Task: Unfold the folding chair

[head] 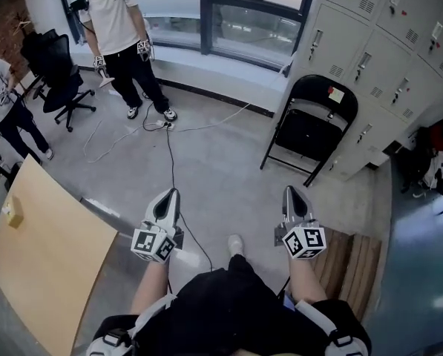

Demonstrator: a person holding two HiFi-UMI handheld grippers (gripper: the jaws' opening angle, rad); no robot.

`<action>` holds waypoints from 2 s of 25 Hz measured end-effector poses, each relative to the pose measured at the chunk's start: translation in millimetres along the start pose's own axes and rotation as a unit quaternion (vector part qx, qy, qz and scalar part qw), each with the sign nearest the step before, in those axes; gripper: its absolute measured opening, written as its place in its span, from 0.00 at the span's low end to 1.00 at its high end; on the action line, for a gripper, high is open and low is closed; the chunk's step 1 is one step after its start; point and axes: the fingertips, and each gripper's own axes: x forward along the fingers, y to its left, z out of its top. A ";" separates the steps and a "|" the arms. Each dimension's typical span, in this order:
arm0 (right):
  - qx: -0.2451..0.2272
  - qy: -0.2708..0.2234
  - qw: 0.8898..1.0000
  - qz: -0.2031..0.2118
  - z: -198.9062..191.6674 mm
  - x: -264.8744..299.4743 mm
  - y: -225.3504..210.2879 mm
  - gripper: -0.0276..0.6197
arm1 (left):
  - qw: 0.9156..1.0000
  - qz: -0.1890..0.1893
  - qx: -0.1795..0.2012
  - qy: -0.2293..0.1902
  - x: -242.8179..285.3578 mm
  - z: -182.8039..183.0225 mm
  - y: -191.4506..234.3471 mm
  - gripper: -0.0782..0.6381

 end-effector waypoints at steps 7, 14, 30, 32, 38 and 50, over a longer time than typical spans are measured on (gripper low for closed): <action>-0.001 -0.007 0.997 -0.073 6.9 -61.6 -45.8 0.05 | 0.998 -0.062 -0.013 0.009 25.5 -19.1 -52.2 0.11; 0.001 -0.019 0.995 -0.095 19.9 -84.7 -90.8 0.05 | 0.996 -0.081 -0.020 0.015 51.8 -27.5 -94.7 0.11; 0.007 -0.042 0.993 -0.108 60.8 -114.9 -211.1 0.05 | 0.994 -0.107 -0.019 0.010 132.5 -46.4 -207.8 0.11; 0.008 -0.044 0.993 -0.112 64.2 -124.9 -224.9 0.05 | 0.993 -0.112 -0.021 0.012 142.5 -53.0 -223.2 0.11; 0.002 -0.039 0.990 -0.138 66.1 -157.5 -255.3 0.05 | 0.988 -0.151 -0.027 0.015 166.5 -67.3 -274.6 0.11; 0.018 -0.019 0.986 -0.162 48.7 -138.8 -282.7 0.05 | 0.984 -0.172 -0.021 0.037 207.5 -88.3 -272.6 0.11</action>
